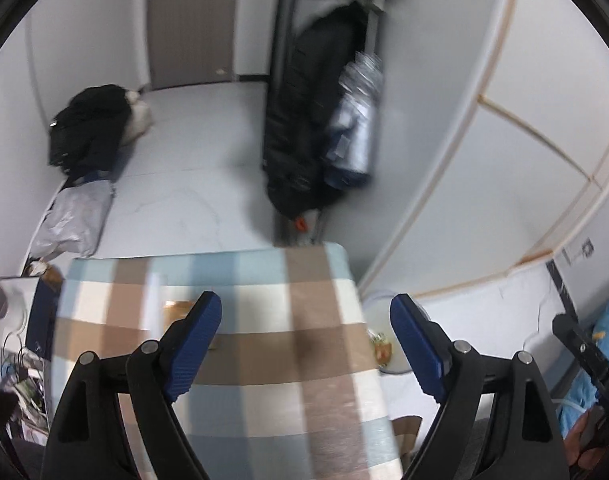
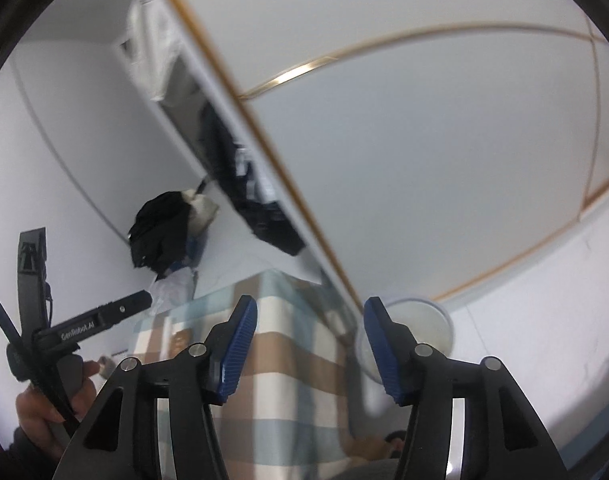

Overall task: Collect trash
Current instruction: 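Move both tools away from the bin back over the table, then grasp the brown packet with the right gripper while the left gripper grasps the white foam strip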

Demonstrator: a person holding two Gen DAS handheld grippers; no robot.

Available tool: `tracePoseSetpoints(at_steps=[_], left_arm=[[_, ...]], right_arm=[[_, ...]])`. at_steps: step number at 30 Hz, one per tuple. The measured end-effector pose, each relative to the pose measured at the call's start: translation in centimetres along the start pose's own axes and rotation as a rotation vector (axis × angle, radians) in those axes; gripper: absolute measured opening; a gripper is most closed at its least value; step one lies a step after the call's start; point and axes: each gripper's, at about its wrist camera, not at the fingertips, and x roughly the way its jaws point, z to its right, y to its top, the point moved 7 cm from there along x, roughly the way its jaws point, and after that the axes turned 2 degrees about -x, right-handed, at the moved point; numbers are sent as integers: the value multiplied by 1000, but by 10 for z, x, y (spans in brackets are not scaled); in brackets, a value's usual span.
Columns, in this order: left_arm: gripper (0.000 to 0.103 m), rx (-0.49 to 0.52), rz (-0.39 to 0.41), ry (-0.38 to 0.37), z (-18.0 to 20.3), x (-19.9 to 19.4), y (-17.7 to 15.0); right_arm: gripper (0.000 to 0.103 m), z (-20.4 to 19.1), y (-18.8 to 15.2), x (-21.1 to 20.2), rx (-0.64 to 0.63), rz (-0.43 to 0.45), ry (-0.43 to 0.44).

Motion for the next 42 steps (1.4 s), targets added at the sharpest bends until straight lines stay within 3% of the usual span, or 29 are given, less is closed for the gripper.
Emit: tracePoseSetpoints(at_steps=[6,10,17,24,38,42], left_arm=[[86,-70,65,45,-51,-28,3],[91,-114,95,52,-76,-38,-2],[94,-188,148,52,-130,-40,-8],[95,-215,203,87,-177,-32,-11],[95,-302,100,128,-240,14,-36],[95,-322,60,98,-245,21,-37]], right_arm=[[68,-71,-5,-5,-106,40,40],[79,-98,-15,0,-149,46,50],[87,-157,-31,27,-219,31,71],[88,-187,-54,66,-255,-32,61],[87,-224,-99,186,-308,-279,-8],[87,-231,-116,221,-354,-349,-43]])
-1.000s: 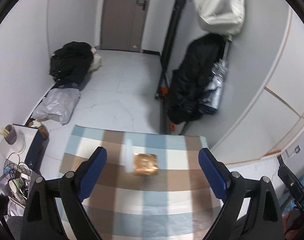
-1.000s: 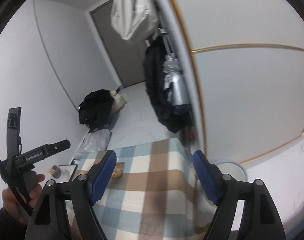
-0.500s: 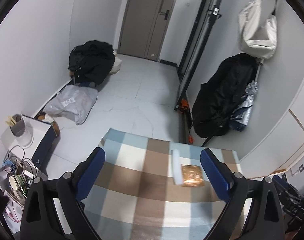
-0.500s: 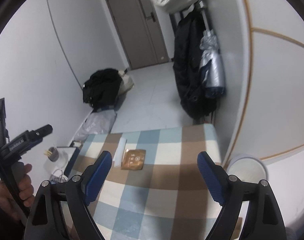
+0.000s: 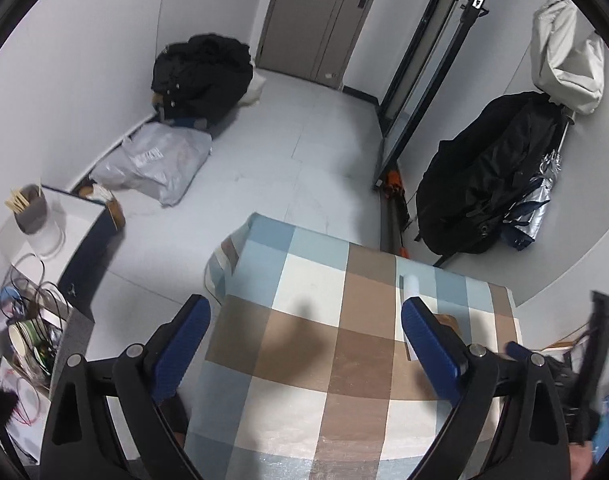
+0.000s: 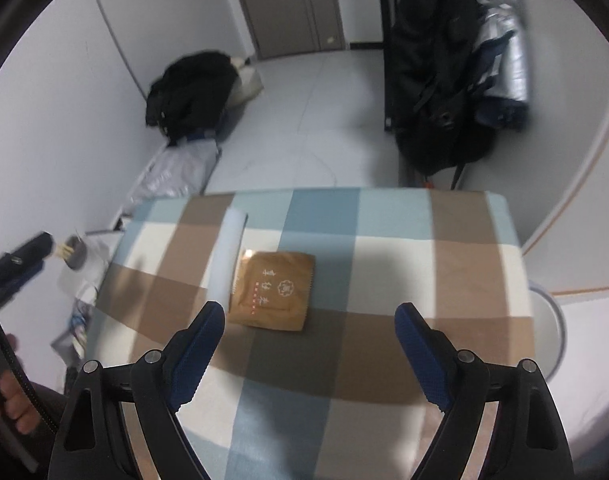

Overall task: Collect trash
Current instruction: 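Grasp the brown packet with the right gripper while the left gripper grasps the white foam strip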

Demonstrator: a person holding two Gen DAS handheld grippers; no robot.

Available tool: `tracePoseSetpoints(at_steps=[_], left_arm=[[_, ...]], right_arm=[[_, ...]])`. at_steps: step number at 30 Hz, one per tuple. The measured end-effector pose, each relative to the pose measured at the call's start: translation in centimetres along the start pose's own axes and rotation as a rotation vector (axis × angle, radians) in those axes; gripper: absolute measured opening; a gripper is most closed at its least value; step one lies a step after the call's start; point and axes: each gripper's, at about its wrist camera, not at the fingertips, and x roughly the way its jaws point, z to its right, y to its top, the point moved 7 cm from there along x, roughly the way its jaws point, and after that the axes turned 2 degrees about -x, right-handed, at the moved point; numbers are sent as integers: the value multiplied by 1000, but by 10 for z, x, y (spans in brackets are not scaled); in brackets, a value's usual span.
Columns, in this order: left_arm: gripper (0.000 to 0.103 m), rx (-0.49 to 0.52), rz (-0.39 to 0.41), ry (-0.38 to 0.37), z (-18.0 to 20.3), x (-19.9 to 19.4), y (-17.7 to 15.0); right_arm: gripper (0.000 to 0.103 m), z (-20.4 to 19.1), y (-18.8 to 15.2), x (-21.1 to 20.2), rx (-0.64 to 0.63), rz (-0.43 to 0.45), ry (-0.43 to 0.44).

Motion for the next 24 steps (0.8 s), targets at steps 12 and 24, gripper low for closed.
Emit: tracePoseSetpoints(at_steps=[12,24], left_arm=[[95,-42,-35,6,-21,6,8],[95,-71,-84,7,-25,17,7]], right_arm=[[84,-19,3,51,-86,-62,-85],[57,-40,3,54,-183,-36,-107]])
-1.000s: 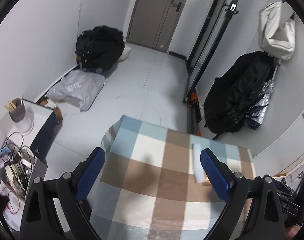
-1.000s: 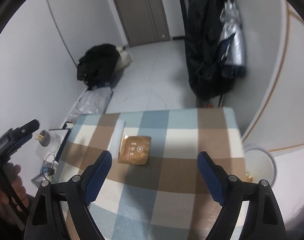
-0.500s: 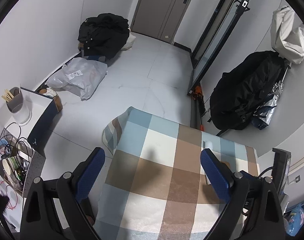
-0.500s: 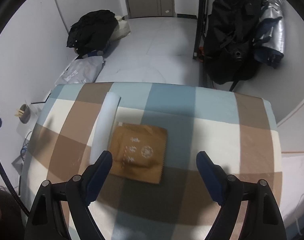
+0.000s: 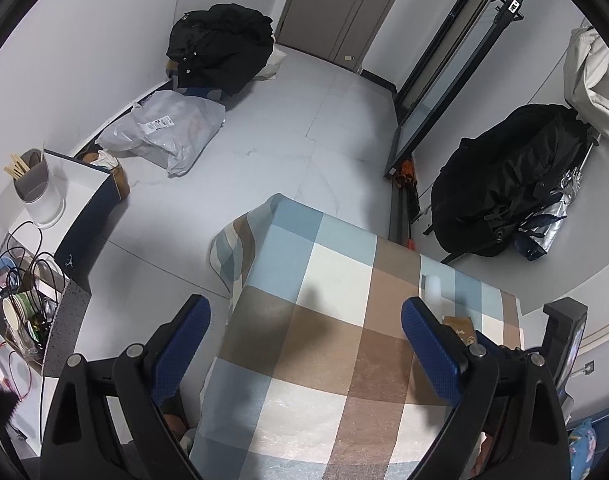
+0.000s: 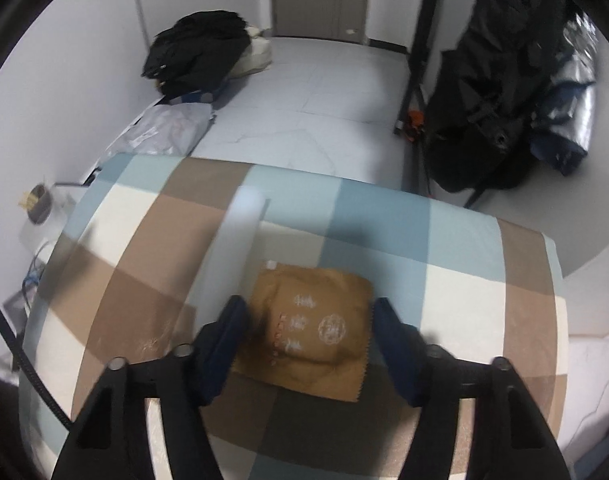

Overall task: Collect trash
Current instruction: 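Grasp the brown packet with the right gripper while the left gripper grasps the white foam strip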

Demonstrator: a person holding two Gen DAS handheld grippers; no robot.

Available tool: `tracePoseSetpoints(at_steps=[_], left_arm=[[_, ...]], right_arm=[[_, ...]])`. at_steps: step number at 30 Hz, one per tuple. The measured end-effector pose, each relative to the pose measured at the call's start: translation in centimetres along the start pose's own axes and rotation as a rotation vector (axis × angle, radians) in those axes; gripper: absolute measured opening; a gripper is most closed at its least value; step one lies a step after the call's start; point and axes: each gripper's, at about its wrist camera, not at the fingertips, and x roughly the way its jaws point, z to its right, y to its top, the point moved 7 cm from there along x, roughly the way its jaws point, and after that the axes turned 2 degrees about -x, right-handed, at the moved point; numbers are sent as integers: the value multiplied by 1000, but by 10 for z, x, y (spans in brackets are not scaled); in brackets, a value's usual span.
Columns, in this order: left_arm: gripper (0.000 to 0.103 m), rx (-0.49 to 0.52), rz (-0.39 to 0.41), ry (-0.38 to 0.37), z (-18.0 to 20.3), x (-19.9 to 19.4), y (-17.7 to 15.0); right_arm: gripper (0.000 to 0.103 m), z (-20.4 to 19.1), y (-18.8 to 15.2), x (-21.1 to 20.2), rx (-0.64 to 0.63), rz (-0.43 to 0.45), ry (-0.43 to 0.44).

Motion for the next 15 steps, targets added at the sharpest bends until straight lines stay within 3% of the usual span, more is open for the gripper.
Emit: tracePoseSetpoints(at_steps=[5,15], left_arm=[[95,5,-8,-1,-1,1,-1],[95,17,-4,11,1,5,0]], right_arm=[[42,-3,-3,-2,-6,5,18],[22,-6,-12,-17,11,32,104]])
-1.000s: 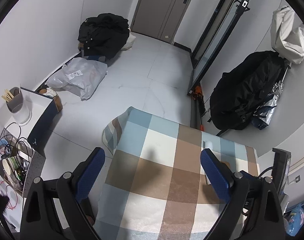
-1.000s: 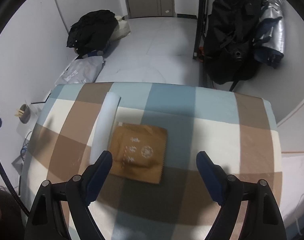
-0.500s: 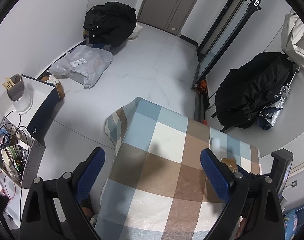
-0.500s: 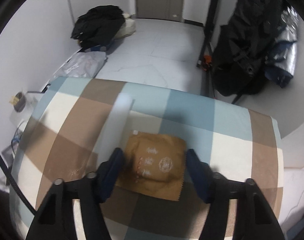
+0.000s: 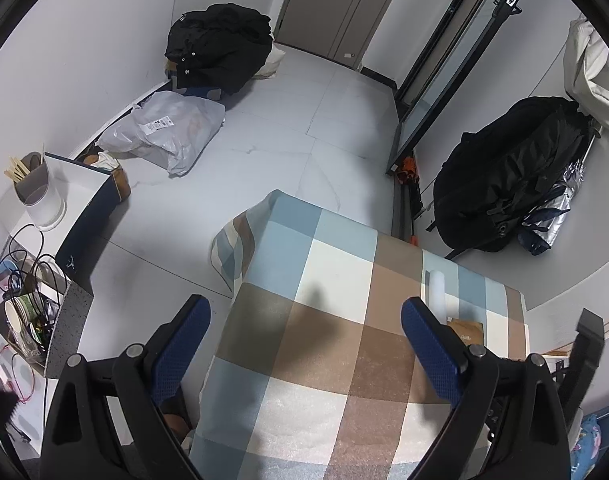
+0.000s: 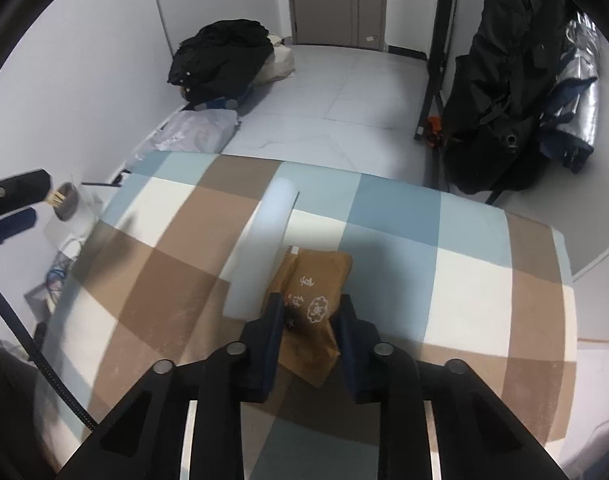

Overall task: Collect trash
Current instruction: 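Grasp the brown packet with the right gripper while the left gripper grasps the white foam strip, then lift the brown packet and foam strip and carry them over the bin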

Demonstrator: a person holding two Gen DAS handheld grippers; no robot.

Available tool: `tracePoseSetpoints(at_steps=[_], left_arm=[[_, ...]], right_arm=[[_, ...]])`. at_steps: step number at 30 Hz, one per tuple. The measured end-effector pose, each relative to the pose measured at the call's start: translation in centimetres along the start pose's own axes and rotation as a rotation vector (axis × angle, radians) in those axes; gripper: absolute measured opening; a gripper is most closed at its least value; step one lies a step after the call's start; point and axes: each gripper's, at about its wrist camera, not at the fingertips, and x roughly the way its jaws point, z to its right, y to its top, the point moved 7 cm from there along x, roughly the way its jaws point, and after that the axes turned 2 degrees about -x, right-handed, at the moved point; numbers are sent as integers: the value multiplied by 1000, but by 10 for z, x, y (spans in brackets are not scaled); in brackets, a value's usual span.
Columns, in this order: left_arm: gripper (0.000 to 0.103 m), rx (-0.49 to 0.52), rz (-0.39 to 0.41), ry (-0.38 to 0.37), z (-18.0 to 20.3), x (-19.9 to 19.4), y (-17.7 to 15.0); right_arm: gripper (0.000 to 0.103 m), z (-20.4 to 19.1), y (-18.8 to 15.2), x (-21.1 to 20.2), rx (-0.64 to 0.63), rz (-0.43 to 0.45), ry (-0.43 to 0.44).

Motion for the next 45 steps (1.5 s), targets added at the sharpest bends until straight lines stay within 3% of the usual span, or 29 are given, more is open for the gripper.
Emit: tracePoseSetpoints(at_steps=[8,14,19,23,32,38,40,45], left_arm=[[95,53,-17,7,4,6,-6],[95,133,-65,-57,27,11,-9],[94,237,-121,-108,72,27,-10],[94,295,-189,-75,96,56,-17],[90,279,-263,25,101,96,-29],[66,425,-245,121,118,95,-38],[44,461,-244,116,124,92,-42],[15,457,-256,150,123,86,-41]], right_arm=[[8,4,-2,-15,84,16,123],[7,19,-12,-31,131,35,170],[7,41,-22,-54,156,70,178],[7,61,-31,-73,174,91,173],[7,103,-50,-99,188,127,154],[7,120,-58,-107,203,132,169],[7,124,-60,-109,210,142,174],[7,135,-65,-111,242,153,190]])
